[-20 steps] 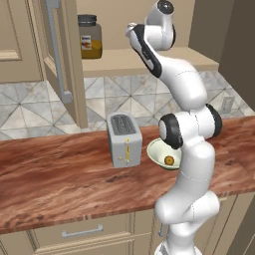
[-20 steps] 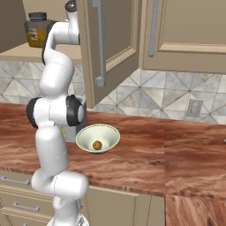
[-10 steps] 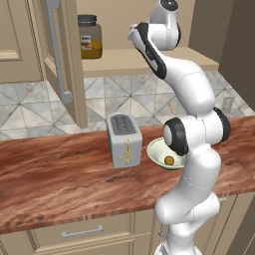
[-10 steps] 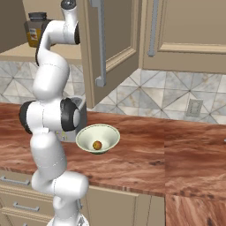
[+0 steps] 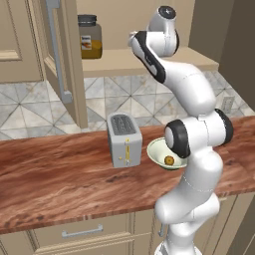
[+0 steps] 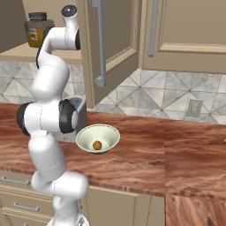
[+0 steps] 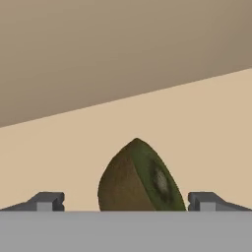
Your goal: Open the cabinet. Pick the kiwi and apple from the cabinet and place them into the bowl. Then close the cabinet.
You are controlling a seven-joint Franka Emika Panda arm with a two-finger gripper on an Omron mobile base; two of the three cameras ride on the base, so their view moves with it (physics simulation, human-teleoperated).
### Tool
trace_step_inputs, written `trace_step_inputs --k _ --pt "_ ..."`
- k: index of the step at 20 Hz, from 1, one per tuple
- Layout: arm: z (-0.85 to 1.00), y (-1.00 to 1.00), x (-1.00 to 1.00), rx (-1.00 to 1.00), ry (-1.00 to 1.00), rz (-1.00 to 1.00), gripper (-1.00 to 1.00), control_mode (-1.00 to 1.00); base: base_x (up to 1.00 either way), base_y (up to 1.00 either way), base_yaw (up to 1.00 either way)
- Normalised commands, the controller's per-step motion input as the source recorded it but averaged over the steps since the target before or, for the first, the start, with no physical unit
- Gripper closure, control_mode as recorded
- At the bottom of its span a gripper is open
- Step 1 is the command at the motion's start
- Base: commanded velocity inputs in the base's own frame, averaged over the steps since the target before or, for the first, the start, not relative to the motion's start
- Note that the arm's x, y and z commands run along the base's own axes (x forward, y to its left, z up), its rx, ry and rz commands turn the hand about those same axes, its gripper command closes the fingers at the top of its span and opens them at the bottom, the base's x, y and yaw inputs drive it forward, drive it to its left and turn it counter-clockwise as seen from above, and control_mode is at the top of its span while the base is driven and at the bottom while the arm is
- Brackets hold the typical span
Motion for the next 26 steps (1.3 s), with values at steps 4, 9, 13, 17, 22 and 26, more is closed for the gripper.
trace_step_inputs --k 4,9,13,17,22,26 --pt "-0.48 0.00 0.08 -0.05 0.03 0.00 -1.00 -1.00 0.00 0.00 0.00" --pt "-0.20 0.04 0.09 -0.05 0.01 0.00 1.00 -1.00 0.00 0.00 0.00" --pt "0.00 0.00 -0.04 0.00 0.00 0.00 1.00 -1.00 0.00 0.00 0.00" --pt "0.02 0.00 -0.42 0.00 -0.08 0.00 1.00 -1.00 0.00 0.00 0.00" --pt "0.16 0.00 -0.87 0.00 -0.26 0.00 1.00 -1.00 0.00 0.00 0.00" --pt "0.04 0.00 -1.00 0.00 -0.43 0.03 1.00 -1.00 0.00 0.00 0.00"
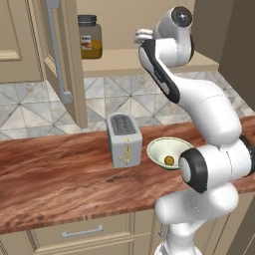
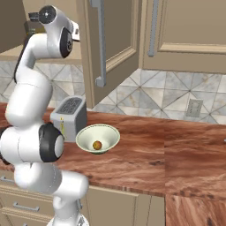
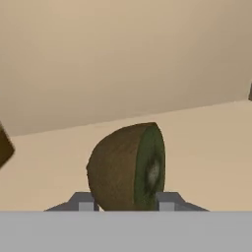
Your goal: Open the cabinet. Pick the kiwi and apple from the cabinet and place them into the bowl. Then close the cabinet.
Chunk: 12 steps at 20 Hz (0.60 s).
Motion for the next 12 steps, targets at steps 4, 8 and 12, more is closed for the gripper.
trace_step_inputs --k 4,8,12 --pt "0.14 0.00 -1.00 0.00 -0.50 0.03 1.00 -1.00 0.00 0.00 0.00" --pt "0.47 0.00 -1.00 0.08 -0.18 0.00 1.00 -1.00 0.00 0.00 0.00" --pt "0.71 0.00 -1.00 0.13 -0.01 -0.05 1.00 -1.00 0.00 0.00 0.00"
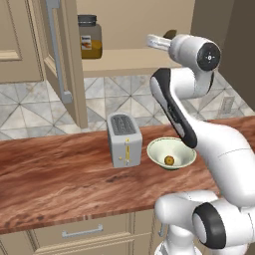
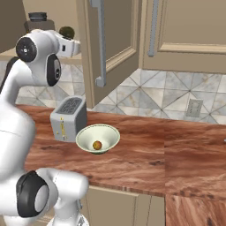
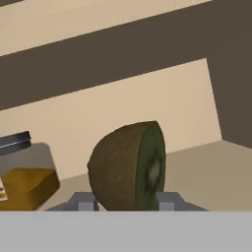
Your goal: Open the cabinet. Pick the kiwi and apple from the cabinet and place them into the bowl. Then close the cabinet.
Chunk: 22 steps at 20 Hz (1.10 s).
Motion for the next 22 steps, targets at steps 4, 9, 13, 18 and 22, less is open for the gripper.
trace_step_inputs --k 4,9,13,18,22 --pt "0.75 0.00 -1.00 0.15 0.12 -0.11 1.00 -1.00 0.00 0.00 0.00" --pt "0.07 0.00 -0.31 0.03 0.12 -0.02 1.00 -1.00 0.00 0.00 0.00" --pt "-0.12 0.00 -0.48 0.00 0.12 0.00 1.00 -1.00 0.00 0.00 0.00" --pt "-0.09 0.00 -0.64 0.01 0.22 0.00 1.00 -1.00 0.00 0.00 0.00" --pt "-0.60 0.00 -0.50 -0.01 0.10 0.01 1.00 -1.00 0.00 0.00 0.00"
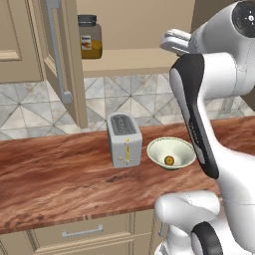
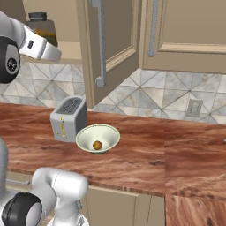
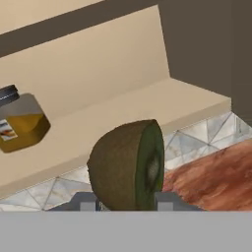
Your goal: Open the cabinet. Pick the kiwi and apple from the cabinet and place them into the bowl. Then close the cabinet.
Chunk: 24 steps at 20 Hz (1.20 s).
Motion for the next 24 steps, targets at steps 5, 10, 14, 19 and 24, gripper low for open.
trace_step_inputs --k 5,10,14,19,24 --pt "-0.94 0.00 -0.56 0.00 0.10 0.01 1.00 -1.00 0.00 0.00 0.00" --pt "-1.00 -0.02 -0.50 0.00 0.12 0.01 1.00 -1.00 0.00 0.00 0.00" --pt "-0.75 -0.09 -0.01 0.00 0.09 0.00 1.00 -1.00 0.00 0.00 0.00" --pt "-0.37 -0.23 0.40 0.00 0.04 0.02 1.00 -1.00 0.00 0.00 0.00" --pt "-0.33 -0.22 0.46 0.00 0.08 0.03 1.00 -1.00 0.00 0.00 0.00"
